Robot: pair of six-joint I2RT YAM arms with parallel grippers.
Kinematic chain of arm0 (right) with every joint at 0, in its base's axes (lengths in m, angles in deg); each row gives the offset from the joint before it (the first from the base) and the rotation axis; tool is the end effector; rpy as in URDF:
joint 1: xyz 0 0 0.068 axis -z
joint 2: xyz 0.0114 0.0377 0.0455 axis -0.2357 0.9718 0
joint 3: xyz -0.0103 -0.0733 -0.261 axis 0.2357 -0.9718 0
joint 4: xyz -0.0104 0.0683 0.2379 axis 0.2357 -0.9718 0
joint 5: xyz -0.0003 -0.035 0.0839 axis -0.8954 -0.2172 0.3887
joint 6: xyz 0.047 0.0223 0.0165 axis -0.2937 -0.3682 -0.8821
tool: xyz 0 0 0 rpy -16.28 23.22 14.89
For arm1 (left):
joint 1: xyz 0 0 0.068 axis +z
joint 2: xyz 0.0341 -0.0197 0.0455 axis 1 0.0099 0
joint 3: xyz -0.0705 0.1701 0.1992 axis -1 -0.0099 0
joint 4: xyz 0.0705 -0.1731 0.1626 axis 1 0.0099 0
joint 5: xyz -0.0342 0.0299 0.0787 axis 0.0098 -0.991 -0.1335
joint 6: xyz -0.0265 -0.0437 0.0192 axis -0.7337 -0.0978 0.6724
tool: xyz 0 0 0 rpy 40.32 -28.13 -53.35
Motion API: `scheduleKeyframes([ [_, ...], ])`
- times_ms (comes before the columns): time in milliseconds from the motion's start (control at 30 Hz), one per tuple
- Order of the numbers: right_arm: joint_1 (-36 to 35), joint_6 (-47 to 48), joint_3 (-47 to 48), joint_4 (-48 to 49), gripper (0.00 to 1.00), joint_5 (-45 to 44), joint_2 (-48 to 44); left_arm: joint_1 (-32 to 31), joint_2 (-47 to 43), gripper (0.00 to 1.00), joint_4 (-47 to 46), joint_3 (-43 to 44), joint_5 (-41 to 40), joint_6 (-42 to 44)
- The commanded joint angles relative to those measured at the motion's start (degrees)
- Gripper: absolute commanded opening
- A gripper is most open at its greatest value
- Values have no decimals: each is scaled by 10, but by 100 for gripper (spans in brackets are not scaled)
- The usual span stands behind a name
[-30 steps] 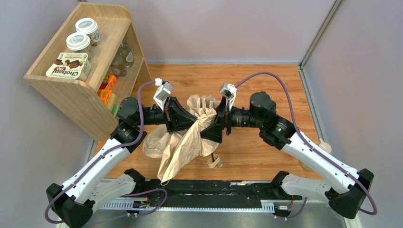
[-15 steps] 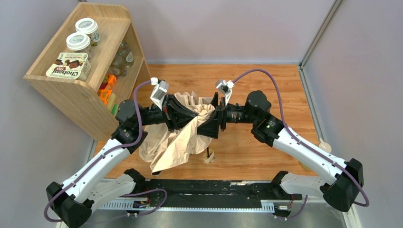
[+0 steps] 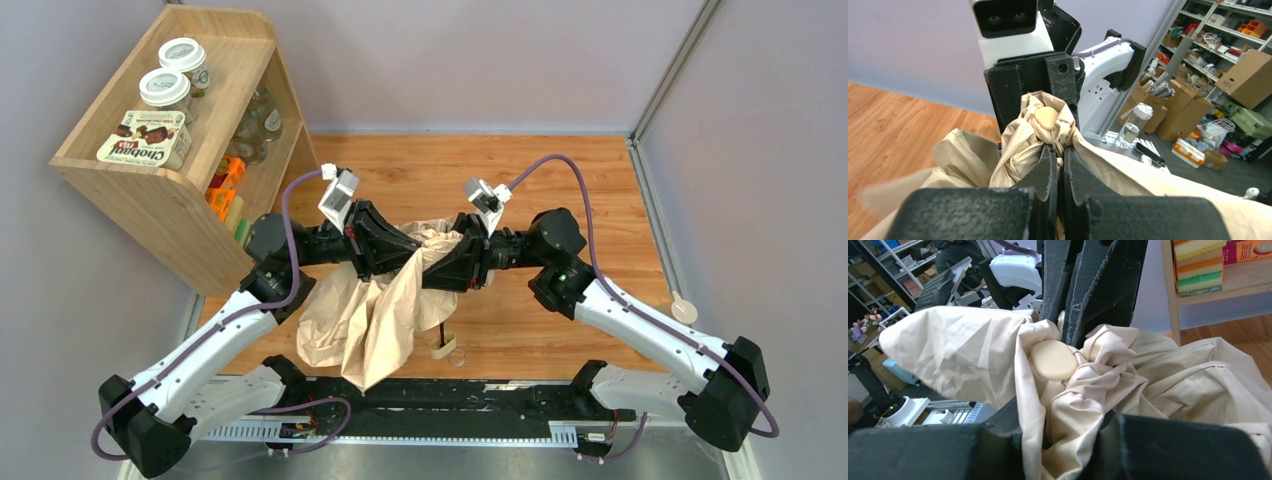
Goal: Put away the umbrella
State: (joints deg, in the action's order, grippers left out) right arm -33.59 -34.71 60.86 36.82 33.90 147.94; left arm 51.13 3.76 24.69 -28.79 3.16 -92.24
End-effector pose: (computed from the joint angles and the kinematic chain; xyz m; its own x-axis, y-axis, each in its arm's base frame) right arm 0.1391 0.1920 0.3835 -0.4082 0.1062 -0.9067 -0.8995 -0.2164 0.3796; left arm 0.1274 -0.1367 0.4083 -0.3881 -0.2396 -0.8899 0.9213 -0.1273 -0.3675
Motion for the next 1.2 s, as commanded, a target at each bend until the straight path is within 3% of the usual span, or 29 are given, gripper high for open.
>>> scheduleKeyframes([
  [0, -15, -32, -2, 22, 0, -6, -18, -21, 11, 0, -72, 18, 23, 24],
  [67, -10, 0, -14, -32, 0, -29, -43, -21, 5, 0, -33, 29, 22, 39],
  [100, -6, 13, -21, -63, 0, -47, -56, -21, -1, 5, 0, 44, 20, 52],
  [133, 1, 23, -28, -96, 0, -65, -72, -20, -6, 17, 75, 57, 3, 81],
  [167, 7, 39, -31, -124, 0, -78, -86, -20, -12, 39, 114, 76, -15, 98],
  [233, 20, 68, -30, -197, 0, -119, -121, -18, -24, 58, 251, 113, -72, 156],
  [300, 27, 107, -20, -266, 0, -169, -157, -3, -37, 64, 400, 137, -145, 184],
  [400, 27, 167, 18, -423, 0, -290, -184, 48, -41, 65, 539, 198, -271, 189],
  [500, 27, 206, 48, -488, 0, -392, -187, 55, -19, 66, 678, 255, -348, 204],
  [633, 27, 231, 117, -582, 0, -554, -153, 55, -2, 66, 698, 286, -321, 209],
  [800, 27, 262, 173, -647, 0, -635, -108, 55, -22, 70, 612, 234, -261, 186],
  [1033, 27, 277, 214, -682, 0, -593, -96, 11, 55, 71, 606, 208, -199, 191],
  [1167, 27, 286, 239, -700, 0, -488, -96, 7, 77, 69, 614, 171, -220, 213],
])
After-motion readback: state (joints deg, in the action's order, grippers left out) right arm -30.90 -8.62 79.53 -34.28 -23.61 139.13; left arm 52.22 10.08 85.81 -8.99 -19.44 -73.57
